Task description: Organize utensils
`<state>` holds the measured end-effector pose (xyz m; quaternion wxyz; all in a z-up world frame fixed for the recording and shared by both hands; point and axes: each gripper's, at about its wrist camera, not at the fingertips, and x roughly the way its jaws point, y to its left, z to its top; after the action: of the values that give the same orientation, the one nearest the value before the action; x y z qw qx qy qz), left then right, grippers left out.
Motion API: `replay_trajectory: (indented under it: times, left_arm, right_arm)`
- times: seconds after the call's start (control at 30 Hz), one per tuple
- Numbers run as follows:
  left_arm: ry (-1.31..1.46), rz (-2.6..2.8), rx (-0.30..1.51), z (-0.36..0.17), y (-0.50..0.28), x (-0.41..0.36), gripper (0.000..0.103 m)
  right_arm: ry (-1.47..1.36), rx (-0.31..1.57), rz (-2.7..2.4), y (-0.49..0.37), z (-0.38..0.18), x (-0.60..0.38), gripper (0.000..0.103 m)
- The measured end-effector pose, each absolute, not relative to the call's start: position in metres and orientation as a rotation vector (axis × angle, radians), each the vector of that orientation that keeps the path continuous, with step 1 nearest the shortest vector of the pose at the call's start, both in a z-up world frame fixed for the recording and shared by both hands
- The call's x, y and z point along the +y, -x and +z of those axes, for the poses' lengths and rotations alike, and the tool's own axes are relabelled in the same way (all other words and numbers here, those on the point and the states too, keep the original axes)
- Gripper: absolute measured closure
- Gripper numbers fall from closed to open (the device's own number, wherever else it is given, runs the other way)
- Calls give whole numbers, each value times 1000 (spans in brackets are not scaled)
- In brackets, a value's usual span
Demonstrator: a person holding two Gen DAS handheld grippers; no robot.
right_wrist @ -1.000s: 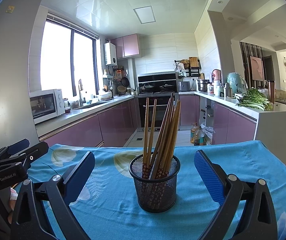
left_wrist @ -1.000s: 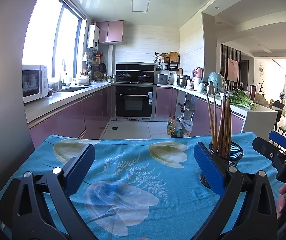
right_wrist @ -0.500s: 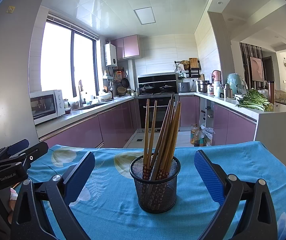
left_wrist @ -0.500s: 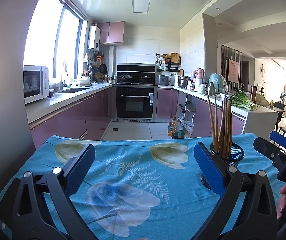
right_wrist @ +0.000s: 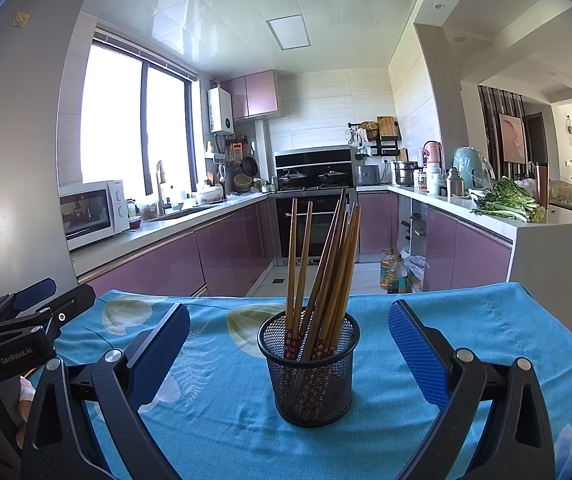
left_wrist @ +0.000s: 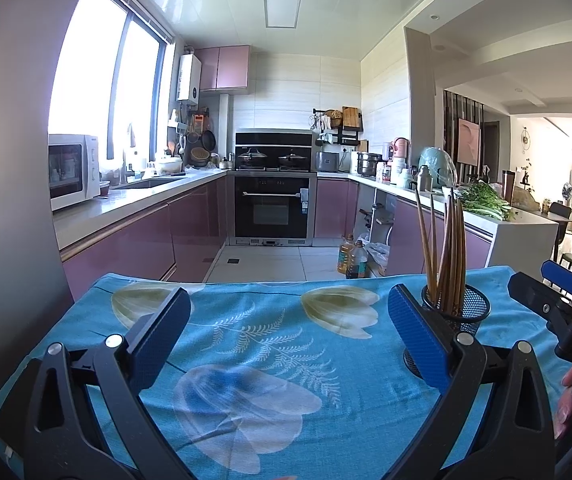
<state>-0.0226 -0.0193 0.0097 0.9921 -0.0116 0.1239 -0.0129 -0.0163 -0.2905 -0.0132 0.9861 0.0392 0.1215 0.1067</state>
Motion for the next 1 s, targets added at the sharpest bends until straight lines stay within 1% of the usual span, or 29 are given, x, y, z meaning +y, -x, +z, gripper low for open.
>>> replay_trajectory:
  times: [1.0]
  left_arm:
    - [15,-15,233,13,24,-19,6]
  right_arm:
    - [-80,241,213,17,-14,-288,7]
